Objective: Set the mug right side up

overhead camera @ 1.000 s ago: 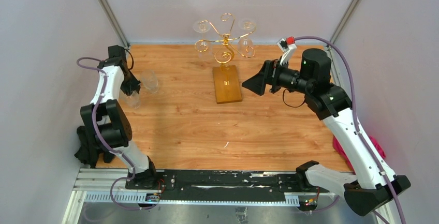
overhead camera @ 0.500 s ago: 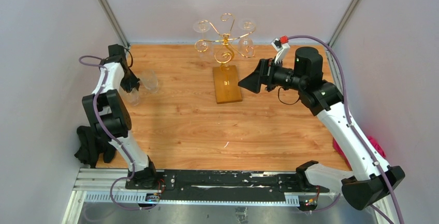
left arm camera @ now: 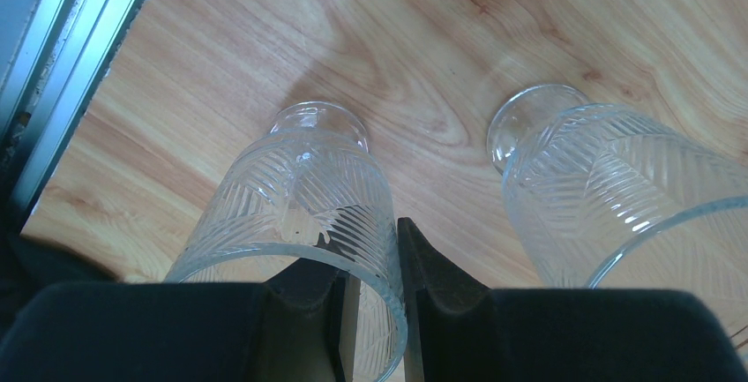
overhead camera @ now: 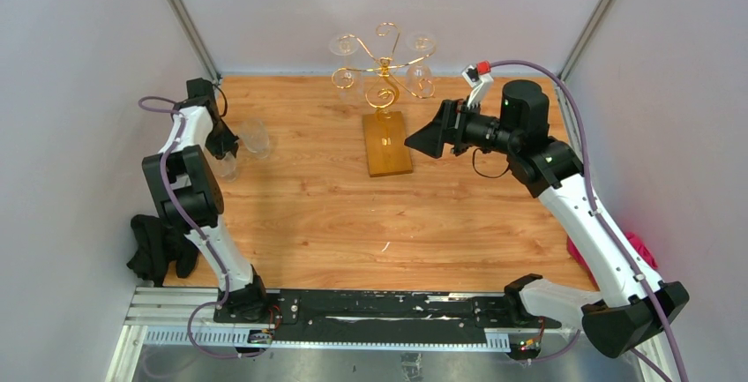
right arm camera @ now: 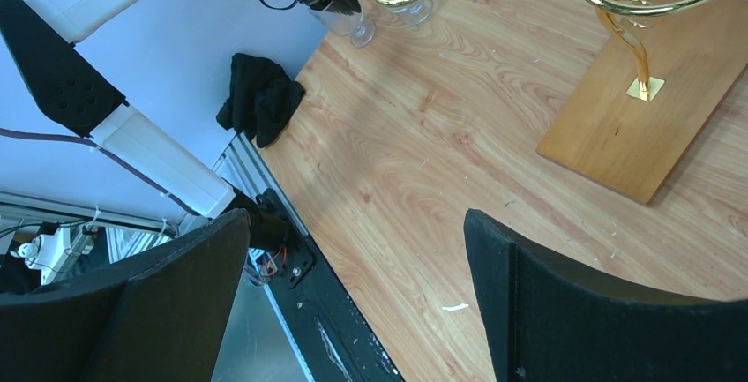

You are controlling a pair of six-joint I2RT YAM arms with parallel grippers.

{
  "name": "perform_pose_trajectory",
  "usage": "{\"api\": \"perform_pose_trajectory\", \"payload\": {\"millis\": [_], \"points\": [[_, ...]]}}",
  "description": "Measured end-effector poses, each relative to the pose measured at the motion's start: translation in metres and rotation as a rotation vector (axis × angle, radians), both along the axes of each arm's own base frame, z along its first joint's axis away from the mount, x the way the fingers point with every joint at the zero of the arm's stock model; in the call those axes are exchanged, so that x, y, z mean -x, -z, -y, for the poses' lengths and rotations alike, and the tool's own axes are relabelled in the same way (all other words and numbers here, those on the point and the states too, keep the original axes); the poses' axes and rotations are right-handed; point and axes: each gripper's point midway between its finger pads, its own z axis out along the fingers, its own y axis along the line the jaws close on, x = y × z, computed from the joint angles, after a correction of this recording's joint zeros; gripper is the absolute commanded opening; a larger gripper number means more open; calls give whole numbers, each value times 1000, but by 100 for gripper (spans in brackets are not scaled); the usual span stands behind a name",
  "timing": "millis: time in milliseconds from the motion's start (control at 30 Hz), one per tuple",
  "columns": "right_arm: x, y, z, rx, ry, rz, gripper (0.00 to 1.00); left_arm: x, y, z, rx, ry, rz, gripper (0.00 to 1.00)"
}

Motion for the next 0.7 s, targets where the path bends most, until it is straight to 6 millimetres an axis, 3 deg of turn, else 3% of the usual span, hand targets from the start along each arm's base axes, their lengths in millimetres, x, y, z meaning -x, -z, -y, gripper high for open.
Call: {"api": "perform_pose_trajectory", "payload": {"millis": [233,700], "points": [[0,5,0,4,0,-12,96,-2,2,0,-1,0,7,0],[0,5,0,-1,2,-22,96,2,2,1,-3,0,12,32]]}}
